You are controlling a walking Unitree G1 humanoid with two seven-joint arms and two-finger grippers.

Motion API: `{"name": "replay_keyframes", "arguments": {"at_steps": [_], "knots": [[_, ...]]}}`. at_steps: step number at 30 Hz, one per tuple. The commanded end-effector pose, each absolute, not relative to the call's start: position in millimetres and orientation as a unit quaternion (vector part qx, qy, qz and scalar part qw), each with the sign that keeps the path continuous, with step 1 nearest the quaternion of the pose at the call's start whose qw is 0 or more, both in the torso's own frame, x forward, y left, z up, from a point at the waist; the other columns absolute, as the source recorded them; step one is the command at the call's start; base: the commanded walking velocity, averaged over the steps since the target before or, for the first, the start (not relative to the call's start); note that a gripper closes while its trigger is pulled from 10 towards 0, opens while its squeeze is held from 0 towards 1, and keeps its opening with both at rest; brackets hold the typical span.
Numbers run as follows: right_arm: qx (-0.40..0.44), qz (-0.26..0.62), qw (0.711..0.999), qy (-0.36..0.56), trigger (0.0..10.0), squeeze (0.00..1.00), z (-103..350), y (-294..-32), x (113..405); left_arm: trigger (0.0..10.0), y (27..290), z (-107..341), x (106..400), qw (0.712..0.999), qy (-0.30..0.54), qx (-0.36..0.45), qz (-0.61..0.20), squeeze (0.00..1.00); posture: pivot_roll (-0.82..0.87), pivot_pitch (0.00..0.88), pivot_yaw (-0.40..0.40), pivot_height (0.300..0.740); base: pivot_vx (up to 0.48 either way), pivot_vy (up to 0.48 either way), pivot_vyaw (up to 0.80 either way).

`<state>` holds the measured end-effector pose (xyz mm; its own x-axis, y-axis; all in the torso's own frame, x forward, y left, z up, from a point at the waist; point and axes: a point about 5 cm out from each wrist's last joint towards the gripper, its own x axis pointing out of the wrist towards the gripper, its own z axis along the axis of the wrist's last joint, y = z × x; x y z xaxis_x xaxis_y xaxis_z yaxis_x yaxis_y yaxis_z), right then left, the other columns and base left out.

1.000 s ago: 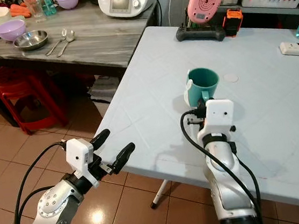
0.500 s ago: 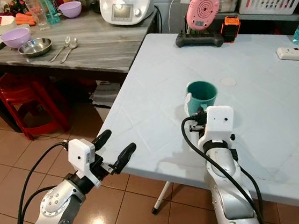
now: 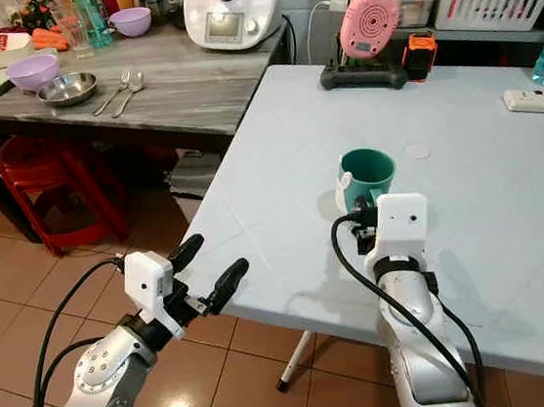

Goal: Setting the table

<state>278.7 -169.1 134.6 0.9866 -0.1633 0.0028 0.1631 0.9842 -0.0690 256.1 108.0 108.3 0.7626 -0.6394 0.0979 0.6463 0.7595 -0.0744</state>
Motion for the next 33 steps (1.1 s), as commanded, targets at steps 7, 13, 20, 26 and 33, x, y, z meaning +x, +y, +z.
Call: {"name": "replay_keyframes", "arguments": {"at_steps": [7,13,20,26,33], "knots": [[-0.066,-0.077,0.995,-0.003,10.0,1.00,136.0,-172.0,270.6,10.0,108.3,107.8,257.5,0.936,-0.034,-0.050,-0.348,0.00,0.00,0.019,0.023,0.740,0.000,0.000,0.00],[-0.074,-0.076,0.994,0.005,10.0,0.18,130.6,-178.8,276.9,10.0,106.3,106.7,256.6,0.932,-0.034,-0.059,-0.355,0.00,-0.01,0.023,0.024,0.740,0.000,0.000,0.00],[-0.088,-0.061,0.994,0.010,10.0,0.00,125.9,-180.5,286.7,10.0,105.5,108.2,253.2,0.919,-0.033,-0.059,-0.389,0.00,0.00,0.027,0.018,0.740,0.000,0.000,0.00],[-0.089,-0.049,0.995,0.008,10.0,0.00,126.8,-178.2,301.6,10.0,106.0,107.3,252.9,0.918,-0.031,-0.057,-0.392,0.00,0.00,0.033,0.008,0.740,0.000,0.000,0.00],[-0.080,-0.043,0.996,0.010,0.0,0.00,123.8,-176.7,311.2,10.0,101.1,106.7,251.0,0.917,-0.032,-0.065,-0.393,0.00,0.01,0.032,0.003,0.740,0.000,0.000,0.00]]}}
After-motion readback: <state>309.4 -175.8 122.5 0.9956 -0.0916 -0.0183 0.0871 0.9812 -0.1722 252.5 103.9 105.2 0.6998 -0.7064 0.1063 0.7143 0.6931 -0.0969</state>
